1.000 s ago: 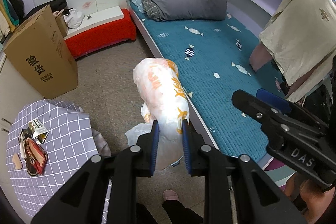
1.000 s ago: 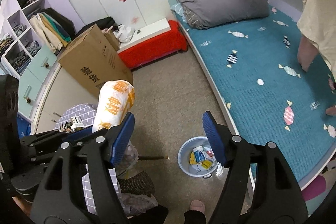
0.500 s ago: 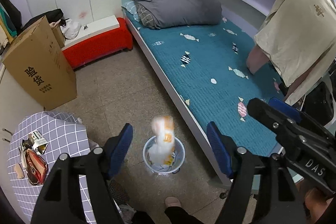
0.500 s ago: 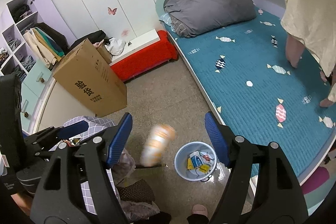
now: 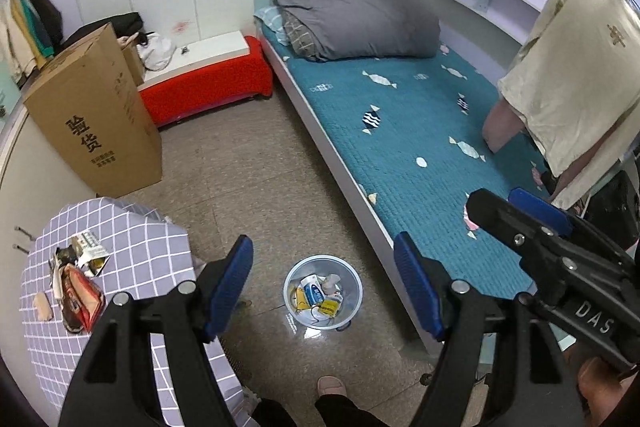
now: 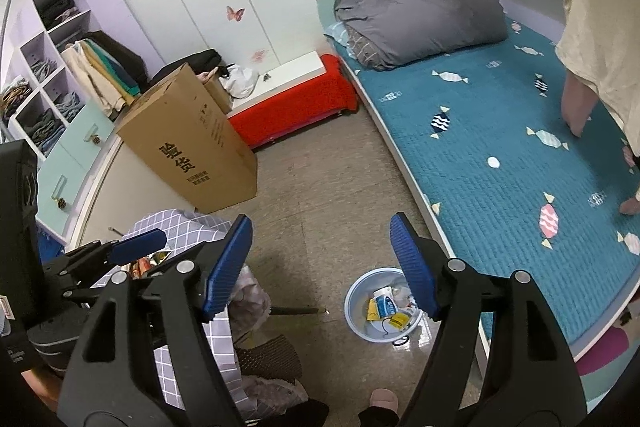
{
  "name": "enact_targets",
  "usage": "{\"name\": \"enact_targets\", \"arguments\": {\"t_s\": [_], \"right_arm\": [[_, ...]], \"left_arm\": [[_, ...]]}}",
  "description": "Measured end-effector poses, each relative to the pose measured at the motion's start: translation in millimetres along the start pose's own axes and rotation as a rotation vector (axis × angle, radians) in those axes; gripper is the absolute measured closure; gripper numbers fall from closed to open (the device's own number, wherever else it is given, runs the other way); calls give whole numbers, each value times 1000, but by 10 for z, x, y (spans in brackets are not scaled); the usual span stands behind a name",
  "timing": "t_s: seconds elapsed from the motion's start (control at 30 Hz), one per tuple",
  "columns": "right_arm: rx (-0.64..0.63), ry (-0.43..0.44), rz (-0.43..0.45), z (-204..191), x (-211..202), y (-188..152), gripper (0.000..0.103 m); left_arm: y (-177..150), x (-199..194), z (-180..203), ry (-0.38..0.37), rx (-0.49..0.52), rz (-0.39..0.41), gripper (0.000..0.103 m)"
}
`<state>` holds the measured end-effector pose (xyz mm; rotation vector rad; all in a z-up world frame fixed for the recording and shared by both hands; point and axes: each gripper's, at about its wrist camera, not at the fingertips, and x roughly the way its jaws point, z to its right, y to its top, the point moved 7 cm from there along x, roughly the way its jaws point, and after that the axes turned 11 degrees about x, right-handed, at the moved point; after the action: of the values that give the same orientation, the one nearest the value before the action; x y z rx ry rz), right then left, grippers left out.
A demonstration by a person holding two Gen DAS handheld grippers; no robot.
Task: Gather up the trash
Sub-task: 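Move both open grippers back over the checked table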
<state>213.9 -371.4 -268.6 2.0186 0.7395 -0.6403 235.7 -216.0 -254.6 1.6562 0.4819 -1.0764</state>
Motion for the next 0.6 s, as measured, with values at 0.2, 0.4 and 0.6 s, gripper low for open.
{"name": "enact_targets", "arguments": {"t_s": [0.2,0.4,0.6], "right_arm": [[-46,44,-28,-241,48,-88,32],[-110,100,-77,-592,176,-246,32],[-184,162,-154,-1081,417,-491,32]], "left_arm": [[-152,-127,-218,40,-57,5,32],[-392,-284,-547,87,-147,-1,32],[-754,-415,-1087,148,-270,-23,32]]}}
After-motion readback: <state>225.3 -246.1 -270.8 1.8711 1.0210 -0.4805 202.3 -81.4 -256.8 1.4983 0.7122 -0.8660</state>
